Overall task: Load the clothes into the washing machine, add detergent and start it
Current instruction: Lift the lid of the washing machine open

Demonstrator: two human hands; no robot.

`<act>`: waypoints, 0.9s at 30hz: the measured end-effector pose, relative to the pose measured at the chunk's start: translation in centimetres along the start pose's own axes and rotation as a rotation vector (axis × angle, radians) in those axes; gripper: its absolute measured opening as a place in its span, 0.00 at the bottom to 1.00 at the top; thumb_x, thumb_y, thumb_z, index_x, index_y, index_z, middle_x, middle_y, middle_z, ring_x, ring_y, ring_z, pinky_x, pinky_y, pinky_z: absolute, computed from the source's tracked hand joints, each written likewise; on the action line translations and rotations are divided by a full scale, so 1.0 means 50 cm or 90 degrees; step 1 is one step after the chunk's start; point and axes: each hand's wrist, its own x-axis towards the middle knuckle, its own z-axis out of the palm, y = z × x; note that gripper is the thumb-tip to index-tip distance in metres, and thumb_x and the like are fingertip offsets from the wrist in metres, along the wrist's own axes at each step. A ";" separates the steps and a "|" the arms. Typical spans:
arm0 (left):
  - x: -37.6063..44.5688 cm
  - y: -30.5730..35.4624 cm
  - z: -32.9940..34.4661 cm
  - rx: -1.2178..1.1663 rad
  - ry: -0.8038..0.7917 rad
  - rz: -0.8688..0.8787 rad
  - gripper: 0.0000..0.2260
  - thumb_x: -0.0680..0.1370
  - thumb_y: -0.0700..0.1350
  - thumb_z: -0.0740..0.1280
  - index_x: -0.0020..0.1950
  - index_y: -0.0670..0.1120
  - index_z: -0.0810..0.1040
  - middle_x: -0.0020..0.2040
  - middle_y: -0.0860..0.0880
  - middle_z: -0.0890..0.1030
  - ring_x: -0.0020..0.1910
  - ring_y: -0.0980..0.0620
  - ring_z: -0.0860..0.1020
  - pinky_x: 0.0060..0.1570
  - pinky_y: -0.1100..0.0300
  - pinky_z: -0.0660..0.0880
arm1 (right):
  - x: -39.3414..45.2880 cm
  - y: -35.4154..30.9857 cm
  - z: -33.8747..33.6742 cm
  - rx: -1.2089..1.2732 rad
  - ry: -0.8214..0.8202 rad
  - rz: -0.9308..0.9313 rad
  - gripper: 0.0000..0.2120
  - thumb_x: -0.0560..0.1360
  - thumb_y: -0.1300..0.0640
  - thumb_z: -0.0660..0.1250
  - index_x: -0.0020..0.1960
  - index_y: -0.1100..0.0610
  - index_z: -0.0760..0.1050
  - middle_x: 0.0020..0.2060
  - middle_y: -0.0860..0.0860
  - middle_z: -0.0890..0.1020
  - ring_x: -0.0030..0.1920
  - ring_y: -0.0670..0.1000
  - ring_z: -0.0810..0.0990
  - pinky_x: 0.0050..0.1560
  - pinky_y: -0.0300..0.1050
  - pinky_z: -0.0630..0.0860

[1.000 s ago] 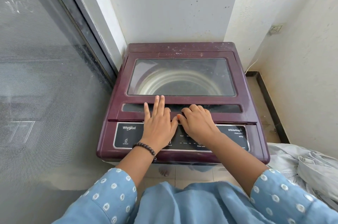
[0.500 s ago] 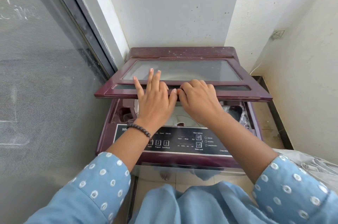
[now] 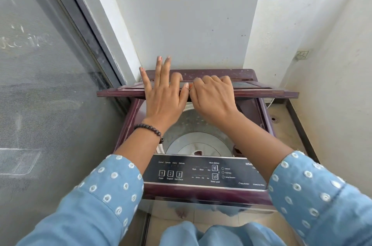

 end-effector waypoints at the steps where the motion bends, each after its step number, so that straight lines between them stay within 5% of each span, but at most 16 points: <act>1: 0.014 -0.001 -0.002 0.004 0.008 0.001 0.20 0.83 0.55 0.48 0.56 0.46 0.75 0.80 0.41 0.60 0.81 0.41 0.53 0.75 0.31 0.43 | 0.013 0.004 -0.001 -0.005 0.011 0.001 0.15 0.79 0.53 0.52 0.33 0.53 0.61 0.27 0.53 0.76 0.29 0.57 0.74 0.38 0.48 0.58; 8: 0.098 -0.010 -0.008 0.039 0.035 -0.003 0.21 0.83 0.55 0.49 0.68 0.47 0.73 0.81 0.41 0.57 0.81 0.41 0.51 0.74 0.29 0.44 | 0.091 0.030 0.002 -0.034 0.101 -0.017 0.17 0.80 0.54 0.55 0.32 0.53 0.62 0.25 0.51 0.74 0.28 0.56 0.72 0.39 0.49 0.63; 12: 0.130 -0.012 -0.009 0.056 0.054 -0.006 0.22 0.84 0.56 0.48 0.71 0.47 0.71 0.81 0.41 0.56 0.81 0.41 0.51 0.75 0.30 0.43 | 0.121 0.041 0.004 -0.051 0.129 -0.007 0.17 0.80 0.53 0.55 0.34 0.56 0.71 0.30 0.52 0.77 0.34 0.57 0.77 0.54 0.55 0.73; 16: 0.164 -0.017 -0.006 0.060 0.073 -0.001 0.23 0.84 0.56 0.48 0.73 0.47 0.69 0.82 0.41 0.55 0.81 0.41 0.50 0.75 0.31 0.43 | 0.150 0.051 0.007 -0.059 0.104 -0.006 0.19 0.81 0.51 0.51 0.47 0.58 0.79 0.47 0.53 0.83 0.56 0.57 0.80 0.67 0.61 0.66; 19: 0.195 -0.023 0.001 0.062 0.086 0.004 0.24 0.84 0.57 0.47 0.74 0.48 0.68 0.82 0.42 0.55 0.82 0.42 0.50 0.75 0.32 0.43 | 0.180 0.058 0.008 -0.062 0.066 0.010 0.21 0.81 0.50 0.50 0.60 0.58 0.77 0.67 0.56 0.76 0.73 0.57 0.68 0.72 0.64 0.59; 27: 0.297 -0.036 0.011 0.045 0.111 0.019 0.27 0.83 0.57 0.46 0.78 0.47 0.65 0.82 0.42 0.55 0.82 0.43 0.50 0.77 0.34 0.44 | 0.274 0.088 0.009 -0.074 0.055 0.037 0.25 0.82 0.46 0.46 0.74 0.56 0.65 0.77 0.56 0.60 0.79 0.56 0.54 0.75 0.64 0.50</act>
